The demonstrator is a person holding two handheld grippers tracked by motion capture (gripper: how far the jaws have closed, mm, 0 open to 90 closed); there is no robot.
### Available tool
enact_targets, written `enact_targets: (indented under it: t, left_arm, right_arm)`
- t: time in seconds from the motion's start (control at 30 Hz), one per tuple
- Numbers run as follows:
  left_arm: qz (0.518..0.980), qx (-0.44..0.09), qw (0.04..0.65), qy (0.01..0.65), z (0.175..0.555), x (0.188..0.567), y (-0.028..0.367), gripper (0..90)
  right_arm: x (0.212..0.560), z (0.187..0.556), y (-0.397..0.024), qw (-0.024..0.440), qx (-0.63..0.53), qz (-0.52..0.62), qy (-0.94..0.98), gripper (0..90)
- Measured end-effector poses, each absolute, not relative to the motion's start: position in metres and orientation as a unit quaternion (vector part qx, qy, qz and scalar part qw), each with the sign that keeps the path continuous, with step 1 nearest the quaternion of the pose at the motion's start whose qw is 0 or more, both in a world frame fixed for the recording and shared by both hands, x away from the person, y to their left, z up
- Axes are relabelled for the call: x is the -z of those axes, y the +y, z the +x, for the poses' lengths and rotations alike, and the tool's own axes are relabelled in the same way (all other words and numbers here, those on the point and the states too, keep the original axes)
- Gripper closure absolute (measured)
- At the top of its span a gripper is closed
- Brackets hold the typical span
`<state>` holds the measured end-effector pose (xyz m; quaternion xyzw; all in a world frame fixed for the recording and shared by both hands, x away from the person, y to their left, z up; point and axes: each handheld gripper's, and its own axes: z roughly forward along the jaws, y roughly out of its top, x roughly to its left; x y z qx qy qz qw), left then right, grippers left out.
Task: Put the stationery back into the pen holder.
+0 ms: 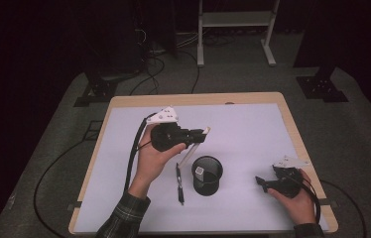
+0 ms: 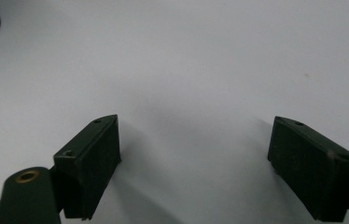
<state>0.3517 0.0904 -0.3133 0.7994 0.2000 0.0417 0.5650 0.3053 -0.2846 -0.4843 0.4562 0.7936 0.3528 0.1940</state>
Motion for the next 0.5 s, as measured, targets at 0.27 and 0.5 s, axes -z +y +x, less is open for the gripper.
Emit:
enact_targets:
  t: [0.27, 0.5]
  left_arm:
    - [0.797, -0.027, 0.574, 0.185, 0.351, 0.314, 0.072, 78.9]
    - [0.797, -0.021, 0.576, 0.179, 0.351, 0.315, 0.061, 78.8]
  right_arm:
    - [0.484, 0.305, -0.285, 0.194, -0.353, 0.456, 0.793, 15.9]
    - [0.484, 0.305, -0.285, 0.194, -0.353, 0.456, 0.794, 15.9]
